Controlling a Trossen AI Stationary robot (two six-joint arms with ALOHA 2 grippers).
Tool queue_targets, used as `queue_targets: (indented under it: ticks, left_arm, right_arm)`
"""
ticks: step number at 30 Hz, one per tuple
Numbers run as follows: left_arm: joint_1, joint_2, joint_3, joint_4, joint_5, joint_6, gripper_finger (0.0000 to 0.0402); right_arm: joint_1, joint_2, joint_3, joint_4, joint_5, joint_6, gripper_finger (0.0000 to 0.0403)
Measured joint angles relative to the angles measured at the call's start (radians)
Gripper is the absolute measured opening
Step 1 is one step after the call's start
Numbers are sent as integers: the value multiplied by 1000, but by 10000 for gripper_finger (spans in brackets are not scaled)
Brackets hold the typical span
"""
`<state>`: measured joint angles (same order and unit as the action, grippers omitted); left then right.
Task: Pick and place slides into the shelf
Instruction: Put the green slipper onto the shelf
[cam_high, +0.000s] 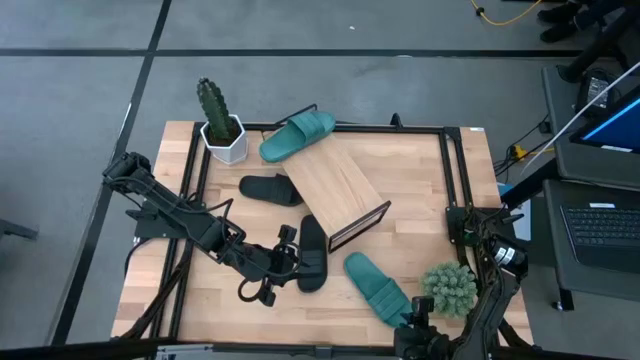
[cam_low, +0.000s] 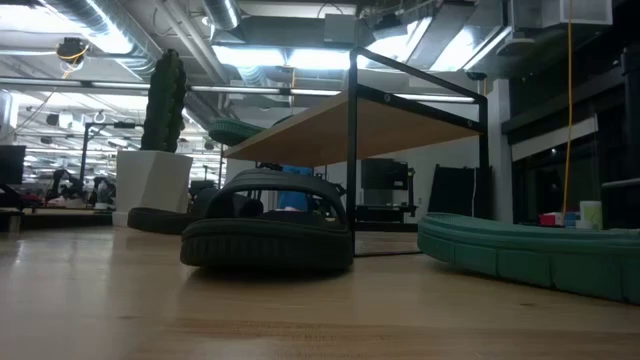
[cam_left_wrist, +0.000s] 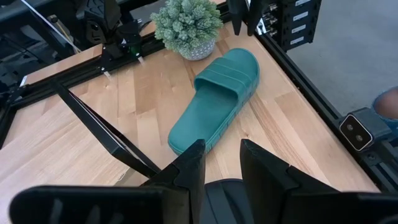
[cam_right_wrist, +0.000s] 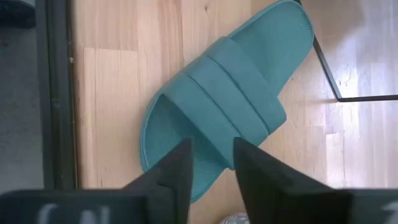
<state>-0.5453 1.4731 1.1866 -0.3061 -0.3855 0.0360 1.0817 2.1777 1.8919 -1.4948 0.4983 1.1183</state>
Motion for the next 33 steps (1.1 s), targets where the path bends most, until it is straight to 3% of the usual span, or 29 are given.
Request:
queue_targets:
  ticks: [6,11,28,33]
  left_arm:
    - [0,0,0,-3,0,0,92]
    - [0,0,0,-19,1,0,92]
    - [0,0,0,-23,1,-1,92]
    - [-1,0,0,-26,2,0,92]
  right_arm:
    - [-4,43,0,4,0,0,180]
    - [-5,90,0,4,0,0,204]
    - [-67,162,0,-17,8,0,208]
    - [-67,162,0,-14,8,2,184]
